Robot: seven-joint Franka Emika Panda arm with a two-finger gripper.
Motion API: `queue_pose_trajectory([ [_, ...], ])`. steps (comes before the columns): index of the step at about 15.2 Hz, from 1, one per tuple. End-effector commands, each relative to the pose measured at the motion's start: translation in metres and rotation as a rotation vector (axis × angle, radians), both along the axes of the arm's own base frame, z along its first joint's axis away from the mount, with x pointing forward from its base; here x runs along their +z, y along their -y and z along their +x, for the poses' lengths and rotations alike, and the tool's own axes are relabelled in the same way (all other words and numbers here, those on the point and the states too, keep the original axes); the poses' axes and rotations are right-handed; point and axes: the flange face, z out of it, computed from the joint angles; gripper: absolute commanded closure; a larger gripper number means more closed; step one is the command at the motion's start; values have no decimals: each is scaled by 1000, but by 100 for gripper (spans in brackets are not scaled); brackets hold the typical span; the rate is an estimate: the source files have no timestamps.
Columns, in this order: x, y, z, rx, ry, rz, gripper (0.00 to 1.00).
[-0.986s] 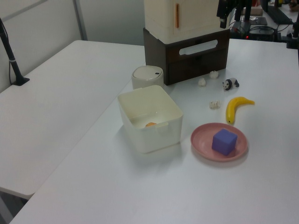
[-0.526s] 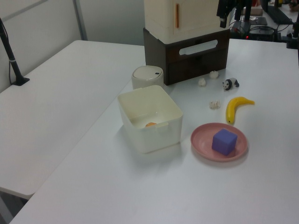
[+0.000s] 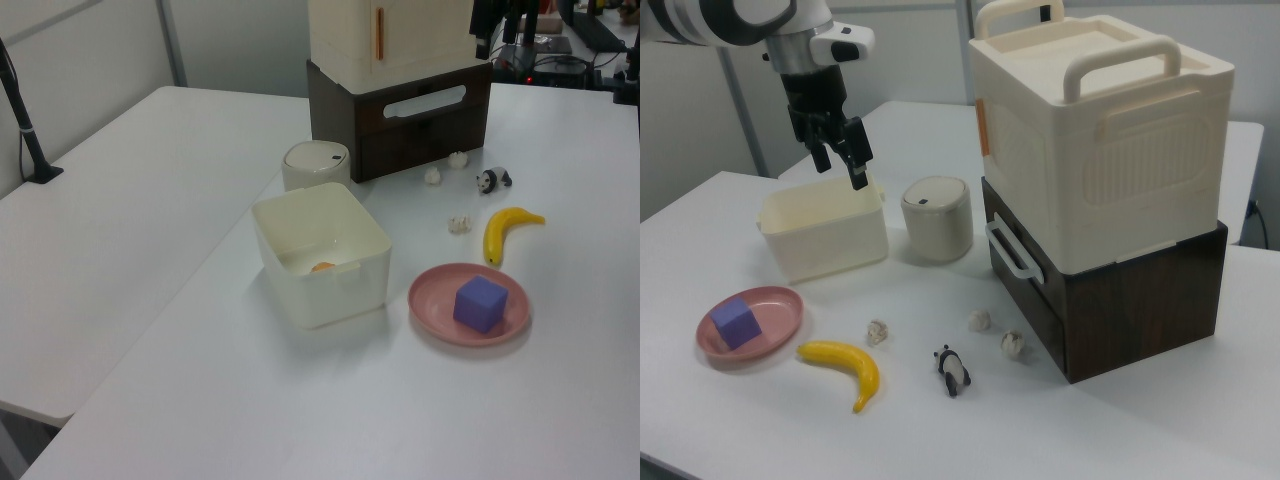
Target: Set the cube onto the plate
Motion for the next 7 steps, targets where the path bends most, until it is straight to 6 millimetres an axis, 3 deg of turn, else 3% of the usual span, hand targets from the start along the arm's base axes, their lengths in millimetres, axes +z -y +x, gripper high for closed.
queue_pose_trajectory([
  [1, -2, -7, 3, 71, -13, 23, 0],
  [7, -3, -12, 4, 80, -13, 39, 0],
])
